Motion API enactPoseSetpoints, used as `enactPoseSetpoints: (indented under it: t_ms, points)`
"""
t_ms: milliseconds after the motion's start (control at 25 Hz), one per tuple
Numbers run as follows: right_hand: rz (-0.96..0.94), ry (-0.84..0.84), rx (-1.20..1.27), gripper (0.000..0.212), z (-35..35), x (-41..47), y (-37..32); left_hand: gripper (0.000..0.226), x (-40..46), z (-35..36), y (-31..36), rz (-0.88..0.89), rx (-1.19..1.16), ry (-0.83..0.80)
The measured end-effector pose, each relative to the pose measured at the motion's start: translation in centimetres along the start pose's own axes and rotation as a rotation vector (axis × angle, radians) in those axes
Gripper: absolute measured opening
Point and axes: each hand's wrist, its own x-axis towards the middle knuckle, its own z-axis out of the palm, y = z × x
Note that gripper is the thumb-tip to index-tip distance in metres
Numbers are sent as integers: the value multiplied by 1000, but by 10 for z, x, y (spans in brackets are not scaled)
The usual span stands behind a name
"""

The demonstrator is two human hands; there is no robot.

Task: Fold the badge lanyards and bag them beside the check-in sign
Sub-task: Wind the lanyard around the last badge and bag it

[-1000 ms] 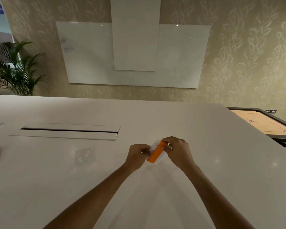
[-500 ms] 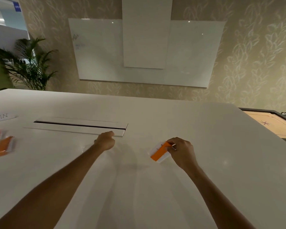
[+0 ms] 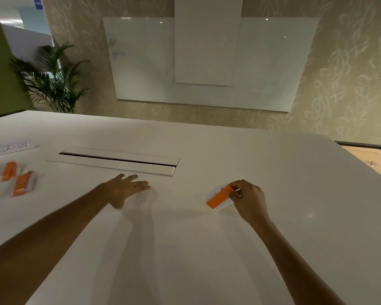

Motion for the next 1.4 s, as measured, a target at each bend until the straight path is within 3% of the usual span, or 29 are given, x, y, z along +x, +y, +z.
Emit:
enactPoseSetpoints:
  t_ms: [200, 440, 880, 1040, 1400]
  points:
    - [-13, 0, 18, 17, 3, -2, -2, 101, 3, -2, 8, 82, 126, 55]
    - [-2, 16, 25, 15, 1, -4, 0, 91, 11, -12, 16, 77, 56, 61]
    - [25, 23, 23, 14, -5, -10, 4, 89, 22, -26, 29, -55, -363, 160]
    - [32, 46, 49, 14, -7, -12, 4, 84, 23, -28, 40, -81, -394, 254]
    - [183, 127, 289, 18, -12, -9, -6, 83, 28, -46, 71, -3, -759, 564]
